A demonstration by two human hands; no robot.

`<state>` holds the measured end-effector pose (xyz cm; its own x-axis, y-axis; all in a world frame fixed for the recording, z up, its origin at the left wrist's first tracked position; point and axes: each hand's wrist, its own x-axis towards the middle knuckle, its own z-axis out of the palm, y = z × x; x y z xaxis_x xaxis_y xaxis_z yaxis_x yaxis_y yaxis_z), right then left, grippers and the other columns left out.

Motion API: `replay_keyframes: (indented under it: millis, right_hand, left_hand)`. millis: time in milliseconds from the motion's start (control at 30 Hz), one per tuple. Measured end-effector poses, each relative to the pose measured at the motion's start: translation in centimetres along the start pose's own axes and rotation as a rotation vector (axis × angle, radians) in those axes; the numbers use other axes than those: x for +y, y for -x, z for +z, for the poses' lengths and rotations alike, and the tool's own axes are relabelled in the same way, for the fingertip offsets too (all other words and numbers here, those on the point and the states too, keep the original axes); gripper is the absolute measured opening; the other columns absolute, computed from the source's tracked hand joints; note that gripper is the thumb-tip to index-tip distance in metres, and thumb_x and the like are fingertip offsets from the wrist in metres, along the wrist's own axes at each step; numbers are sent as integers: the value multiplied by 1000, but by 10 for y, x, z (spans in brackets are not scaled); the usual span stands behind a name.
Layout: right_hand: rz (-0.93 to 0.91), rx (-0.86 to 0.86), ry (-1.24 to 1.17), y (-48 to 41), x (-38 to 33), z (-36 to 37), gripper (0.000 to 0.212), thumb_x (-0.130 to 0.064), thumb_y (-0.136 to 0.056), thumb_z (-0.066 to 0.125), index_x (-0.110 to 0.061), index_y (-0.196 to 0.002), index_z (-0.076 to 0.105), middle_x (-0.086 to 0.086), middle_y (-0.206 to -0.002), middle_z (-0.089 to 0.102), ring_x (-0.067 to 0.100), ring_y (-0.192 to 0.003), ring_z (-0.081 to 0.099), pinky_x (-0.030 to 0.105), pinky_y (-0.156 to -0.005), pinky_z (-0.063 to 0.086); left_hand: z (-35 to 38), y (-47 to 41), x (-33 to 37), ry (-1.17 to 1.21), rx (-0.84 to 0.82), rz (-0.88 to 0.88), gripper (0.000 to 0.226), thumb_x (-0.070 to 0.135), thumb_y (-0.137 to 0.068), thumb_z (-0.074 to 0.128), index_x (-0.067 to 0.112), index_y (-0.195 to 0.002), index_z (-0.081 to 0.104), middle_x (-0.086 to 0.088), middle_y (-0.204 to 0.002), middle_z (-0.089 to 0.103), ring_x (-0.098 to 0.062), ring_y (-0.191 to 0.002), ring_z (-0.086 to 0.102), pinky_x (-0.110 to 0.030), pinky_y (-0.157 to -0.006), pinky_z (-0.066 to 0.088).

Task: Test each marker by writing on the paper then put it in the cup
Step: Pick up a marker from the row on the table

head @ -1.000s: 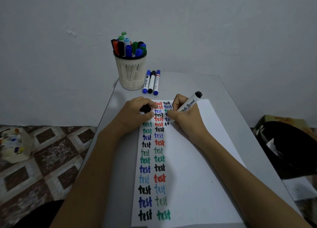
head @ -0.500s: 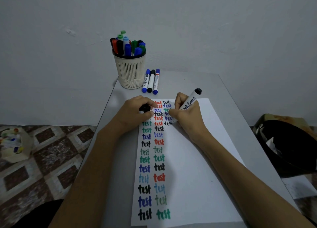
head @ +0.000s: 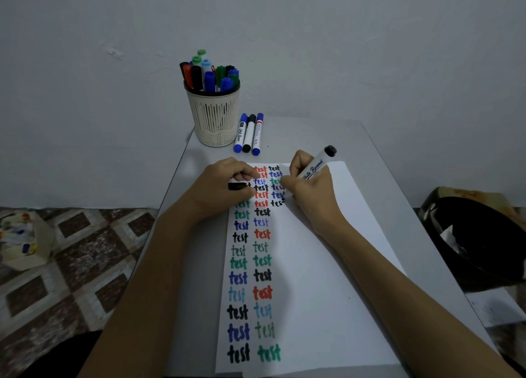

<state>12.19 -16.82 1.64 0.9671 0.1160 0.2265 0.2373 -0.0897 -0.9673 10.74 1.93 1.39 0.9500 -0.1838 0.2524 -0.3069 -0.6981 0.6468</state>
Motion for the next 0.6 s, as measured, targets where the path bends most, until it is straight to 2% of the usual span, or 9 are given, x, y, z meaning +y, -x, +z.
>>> replay_keyframes:
  millis: [100,233,267,333,433,500,600]
  right_hand:
    - [4,-19,23,1,-2,2,36,15,-79,59,-10,-65,38,16,-68,47,32,-68,55,43,-61,52]
    - [44,-66,-32,0,-6,1,36,21,-77,56,-8,-67,38,15,-67,41,29,-69,48,27,-55,51]
    - [48,-62,-45,0,-5,1,34,21,-77,56,-7,-68,40,15,-68,42,28,-69,48,26,-54,51]
    - [44,-9,-105,0,-5,0,34,20,-78,57,-7,-66,40,15,-65,42,26,-61,47,30,-53,49]
    - [67,71,-371,0,-5,-5,35,7,-81,68,-12,-68,41,8,-59,44,11,-45,41,22,-45,41]
    - [94,63,-510,-1,-8,-7,31,1,-79,72,-11,-71,46,7,-63,51,12,-50,44,20,-43,40]
    - [150,46,-682,-5,-12,-11,11,-3,-84,68,-9,-79,59,9,-79,67,21,-72,63,24,-58,54]
  left_hand:
    - [-4,1,2,19,-48,-30,33,10,-79,66,21,-109,62,1,-107,56,-9,-95,56,-13,-72,47]
    - [-7,4,5,53,-76,-37,37,-1,-77,60,21,-107,62,1,-106,55,-10,-96,56,-14,-73,48]
    - [-7,4,5,54,-62,-33,37,-3,-76,60,19,-106,62,1,-106,56,-10,-96,56,-15,-74,48]
    - [-7,3,4,54,-25,-22,37,-4,-75,60,18,-105,63,0,-103,59,-10,-95,58,-11,-74,47]
    - [-8,2,5,116,30,-24,37,-1,-76,63,20,-107,61,3,-100,62,-4,-92,58,-4,-70,44]
    - [-9,1,8,233,63,-2,38,5,-76,68,17,-111,59,4,-102,62,-2,-93,59,-7,-75,47]
    - [-10,-2,12,383,84,-20,41,7,-73,76,10,-110,58,4,-107,64,-6,-96,63,-15,-78,51]
